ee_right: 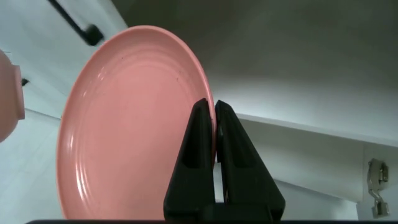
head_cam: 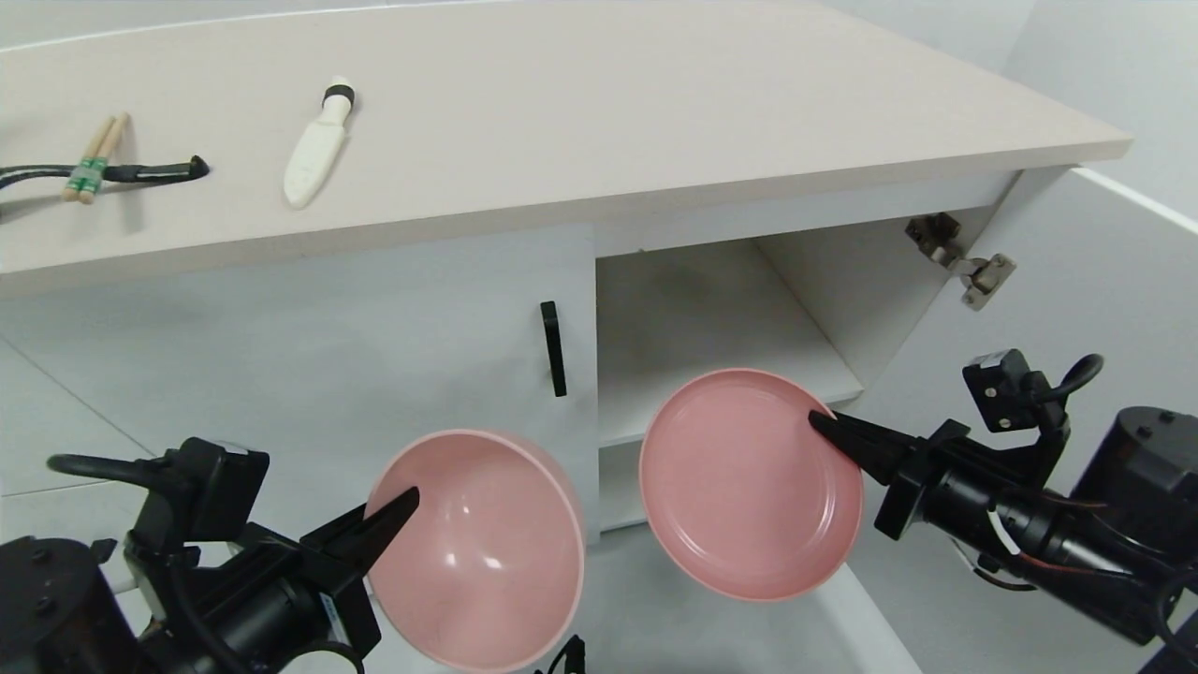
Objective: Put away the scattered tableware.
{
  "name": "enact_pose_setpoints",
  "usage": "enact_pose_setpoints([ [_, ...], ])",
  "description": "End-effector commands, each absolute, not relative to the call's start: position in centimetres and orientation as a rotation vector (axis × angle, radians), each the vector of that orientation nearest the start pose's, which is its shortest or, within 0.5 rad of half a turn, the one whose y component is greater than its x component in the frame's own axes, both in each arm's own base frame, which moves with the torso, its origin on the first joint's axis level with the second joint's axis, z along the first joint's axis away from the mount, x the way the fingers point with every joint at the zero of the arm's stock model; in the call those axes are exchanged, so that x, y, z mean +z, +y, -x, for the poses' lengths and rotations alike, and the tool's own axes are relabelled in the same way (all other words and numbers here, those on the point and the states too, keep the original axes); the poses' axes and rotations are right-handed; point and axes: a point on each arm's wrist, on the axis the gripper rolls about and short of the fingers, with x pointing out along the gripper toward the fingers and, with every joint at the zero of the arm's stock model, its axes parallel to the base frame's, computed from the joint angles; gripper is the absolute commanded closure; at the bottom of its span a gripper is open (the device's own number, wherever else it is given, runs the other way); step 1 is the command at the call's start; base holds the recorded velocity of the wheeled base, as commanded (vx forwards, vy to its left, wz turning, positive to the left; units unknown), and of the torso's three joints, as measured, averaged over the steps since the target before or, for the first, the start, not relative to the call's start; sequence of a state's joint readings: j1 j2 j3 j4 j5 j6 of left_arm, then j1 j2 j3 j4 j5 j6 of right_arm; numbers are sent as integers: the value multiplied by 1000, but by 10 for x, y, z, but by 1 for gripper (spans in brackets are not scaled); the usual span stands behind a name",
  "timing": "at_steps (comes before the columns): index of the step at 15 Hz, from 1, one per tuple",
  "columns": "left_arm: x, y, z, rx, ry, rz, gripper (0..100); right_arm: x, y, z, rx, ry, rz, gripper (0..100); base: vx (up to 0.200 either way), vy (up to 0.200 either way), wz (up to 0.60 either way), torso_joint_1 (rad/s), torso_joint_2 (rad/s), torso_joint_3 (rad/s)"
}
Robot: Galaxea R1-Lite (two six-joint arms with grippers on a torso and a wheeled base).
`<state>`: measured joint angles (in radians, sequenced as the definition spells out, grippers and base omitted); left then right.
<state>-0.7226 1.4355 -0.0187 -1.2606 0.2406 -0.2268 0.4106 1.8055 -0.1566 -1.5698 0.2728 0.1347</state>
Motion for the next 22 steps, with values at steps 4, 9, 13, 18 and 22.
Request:
enact_pose_setpoints([
  [4, 117, -105, -123, -477, 211, 139, 100, 103, 98, -211, 676, 129, -124, 100, 0, 0, 0, 7, 165, 90],
  [9, 113, -108, -119, -503, 229, 84, 100, 104, 98, -212, 674, 124, -124, 100, 40, 0, 0, 1, 0, 8],
  [13, 107, -108, -118, -508, 281, 50, 100, 101, 98, -213, 672, 136, -124, 100, 150, 0, 0, -2, -2, 37],
  [18, 106, -120, -98, -642, 310, 14, 100, 82, 85, -200, 628, 250, -119, 100, 0, 0, 0, 0, 0, 0],
  [22, 105, -121, -96, -661, 314, 7, 100, 83, 74, -186, 601, 267, -122, 100, 0, 0, 0, 0, 0, 0],
])
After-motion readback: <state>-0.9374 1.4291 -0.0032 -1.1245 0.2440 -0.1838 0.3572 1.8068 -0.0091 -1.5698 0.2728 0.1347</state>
